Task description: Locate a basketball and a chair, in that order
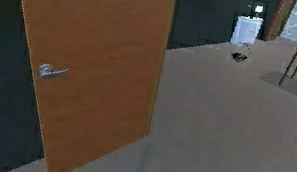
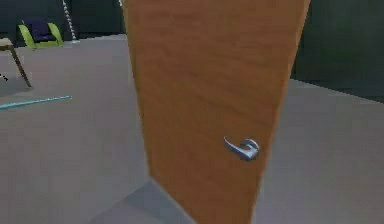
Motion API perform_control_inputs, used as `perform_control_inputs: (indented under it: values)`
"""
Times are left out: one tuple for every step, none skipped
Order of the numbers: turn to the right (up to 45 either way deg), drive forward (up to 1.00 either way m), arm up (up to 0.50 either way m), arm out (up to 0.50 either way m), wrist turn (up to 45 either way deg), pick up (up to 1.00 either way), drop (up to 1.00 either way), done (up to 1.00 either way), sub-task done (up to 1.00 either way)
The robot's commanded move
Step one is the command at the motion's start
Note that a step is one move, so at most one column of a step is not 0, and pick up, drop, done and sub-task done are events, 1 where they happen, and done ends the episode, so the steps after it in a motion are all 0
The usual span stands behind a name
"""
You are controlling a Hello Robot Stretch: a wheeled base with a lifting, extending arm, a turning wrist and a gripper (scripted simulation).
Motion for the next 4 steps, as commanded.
perform_control_inputs:
  values:
    - [45.0, 0.0, 0.0, 0.0, 0.0, 0.0, 0.0, 0.0, 0.0]
    - [6.0, 0.0, 0.0, 0.0, 0.0, 0.0, 0.0, 0.0, 0.0]
    - [0.0, 1.0, 0.0, 0.0, 0.0, 0.0, 0.0, 0.0, 0.0]
    - [0.0, 0.35, 0.0, 0.0, 0.0, 0.0, 0.0, 0.0, 0.0]
